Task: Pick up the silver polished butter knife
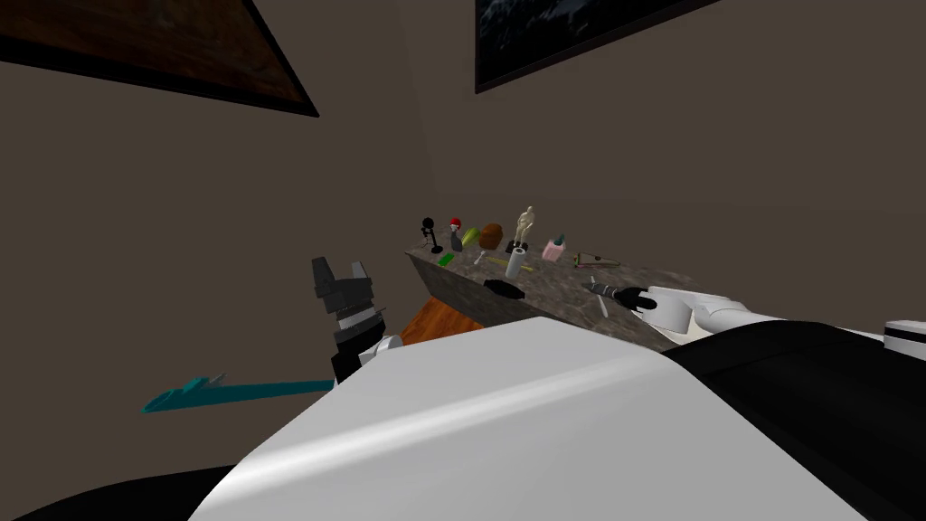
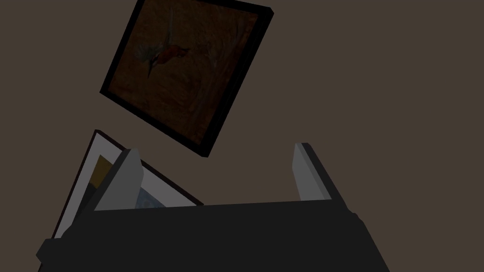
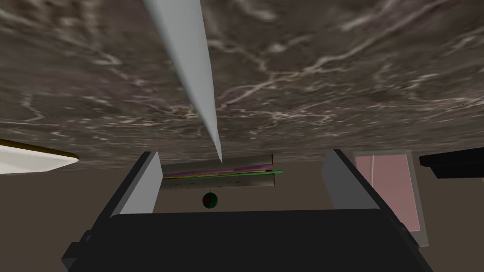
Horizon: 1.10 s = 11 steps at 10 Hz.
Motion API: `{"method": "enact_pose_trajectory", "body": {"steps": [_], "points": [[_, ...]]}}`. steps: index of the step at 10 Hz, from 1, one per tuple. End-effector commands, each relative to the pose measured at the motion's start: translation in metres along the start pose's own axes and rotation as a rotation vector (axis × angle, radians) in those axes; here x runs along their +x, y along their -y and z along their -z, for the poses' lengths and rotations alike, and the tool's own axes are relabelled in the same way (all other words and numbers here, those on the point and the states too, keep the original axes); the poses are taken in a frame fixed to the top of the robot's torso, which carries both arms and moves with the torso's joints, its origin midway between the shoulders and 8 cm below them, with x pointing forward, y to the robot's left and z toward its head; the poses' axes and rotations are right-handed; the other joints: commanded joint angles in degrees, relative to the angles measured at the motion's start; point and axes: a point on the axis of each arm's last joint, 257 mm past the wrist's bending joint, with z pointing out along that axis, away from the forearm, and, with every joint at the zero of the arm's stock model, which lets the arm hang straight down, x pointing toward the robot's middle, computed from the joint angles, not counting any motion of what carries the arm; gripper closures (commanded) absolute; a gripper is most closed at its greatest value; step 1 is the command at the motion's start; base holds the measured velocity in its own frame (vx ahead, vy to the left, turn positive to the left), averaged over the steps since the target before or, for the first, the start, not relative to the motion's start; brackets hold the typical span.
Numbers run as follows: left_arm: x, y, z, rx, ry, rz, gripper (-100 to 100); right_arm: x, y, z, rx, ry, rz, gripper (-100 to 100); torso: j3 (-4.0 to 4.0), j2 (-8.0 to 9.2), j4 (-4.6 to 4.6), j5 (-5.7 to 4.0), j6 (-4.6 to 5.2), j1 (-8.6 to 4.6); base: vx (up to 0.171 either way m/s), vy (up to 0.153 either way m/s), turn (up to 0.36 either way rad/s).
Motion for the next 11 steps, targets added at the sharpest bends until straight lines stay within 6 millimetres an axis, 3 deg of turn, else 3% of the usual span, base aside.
{"method": "enact_pose_trajectory", "body": {"steps": [1, 3, 4, 11], "points": [[0.0, 0.0, 0.0, 0.0, 0.0, 0.0, 0, 0.002, 0.007, -0.002, -0.012, 0.008, -0.016, -100, 0.0, 0.0, 0.0, 0.0, 0.0, 0.0, 0.012, 0.032, 0.19], [0.0, 0.0, 0.0, 0.0, 0.0, 0.0, 0, -0.003, 0.033, 0.001, 0.028, 0.017, -0.016, -100, -0.02, -0.04, -0.01, 0.01, -0.02, 0.05, 0.012, 0.022, 0.052], [0.0, 0.0, 0.0, 0.0, 0.0, 0.0, 0, 0.004, 0.03, -0.001, -0.001, 0.018, -0.033, -100, 0.0, 0.0, 0.0, 0.0, 0.01, 0.0, 0.019, 0.034, 0.156], [0.0, 0.0, 0.0, 0.0, 0.0, 0.0, 0, 0.005, 0.089, 0.01, 0.067, 0.03, -0.05, -100, 0.0, 0.0, 0.0, 0.0, 0.02, 0.0, 0.006, 0.019, 0.056]]}}
